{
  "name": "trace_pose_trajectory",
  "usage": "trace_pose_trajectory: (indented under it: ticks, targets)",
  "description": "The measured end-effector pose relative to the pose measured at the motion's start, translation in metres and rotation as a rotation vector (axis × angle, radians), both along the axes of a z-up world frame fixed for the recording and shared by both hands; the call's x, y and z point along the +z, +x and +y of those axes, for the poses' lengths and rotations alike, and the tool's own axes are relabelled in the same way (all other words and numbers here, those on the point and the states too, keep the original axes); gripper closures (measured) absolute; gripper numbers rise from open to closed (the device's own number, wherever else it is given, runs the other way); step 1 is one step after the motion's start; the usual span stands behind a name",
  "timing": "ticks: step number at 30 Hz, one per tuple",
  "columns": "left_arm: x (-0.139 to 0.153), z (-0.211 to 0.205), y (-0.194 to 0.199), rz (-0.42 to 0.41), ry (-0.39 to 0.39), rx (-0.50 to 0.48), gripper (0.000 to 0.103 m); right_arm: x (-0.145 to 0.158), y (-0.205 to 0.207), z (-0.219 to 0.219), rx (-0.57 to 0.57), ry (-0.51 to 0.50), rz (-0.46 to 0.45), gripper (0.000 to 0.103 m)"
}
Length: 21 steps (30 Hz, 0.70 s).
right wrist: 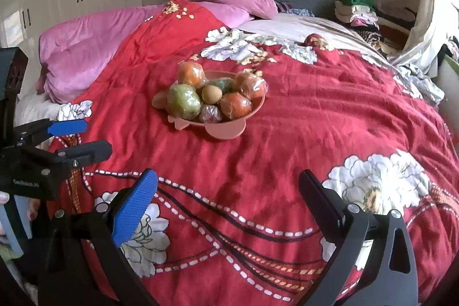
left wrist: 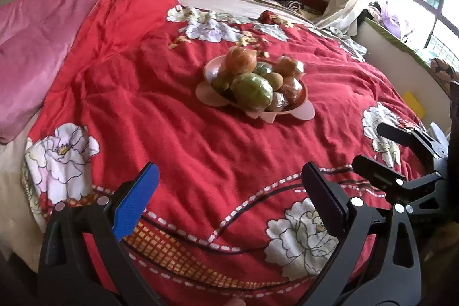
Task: Organize fruits
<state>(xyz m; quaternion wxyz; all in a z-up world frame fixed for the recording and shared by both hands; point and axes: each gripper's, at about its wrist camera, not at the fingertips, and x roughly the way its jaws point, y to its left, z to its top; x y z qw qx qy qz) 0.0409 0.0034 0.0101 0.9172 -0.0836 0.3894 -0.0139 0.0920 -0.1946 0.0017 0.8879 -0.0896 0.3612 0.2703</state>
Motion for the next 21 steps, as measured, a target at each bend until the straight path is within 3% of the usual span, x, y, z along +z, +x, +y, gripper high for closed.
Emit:
trace_pose_trajectory:
  ticks: [21]
  targets:
    - [-0.0049,-0.0011,-0.0019,0.012,0.015,0.000,0.010,-0.0035,0.0059,-0.0061,-0.024,0.013,0.023,0.005]
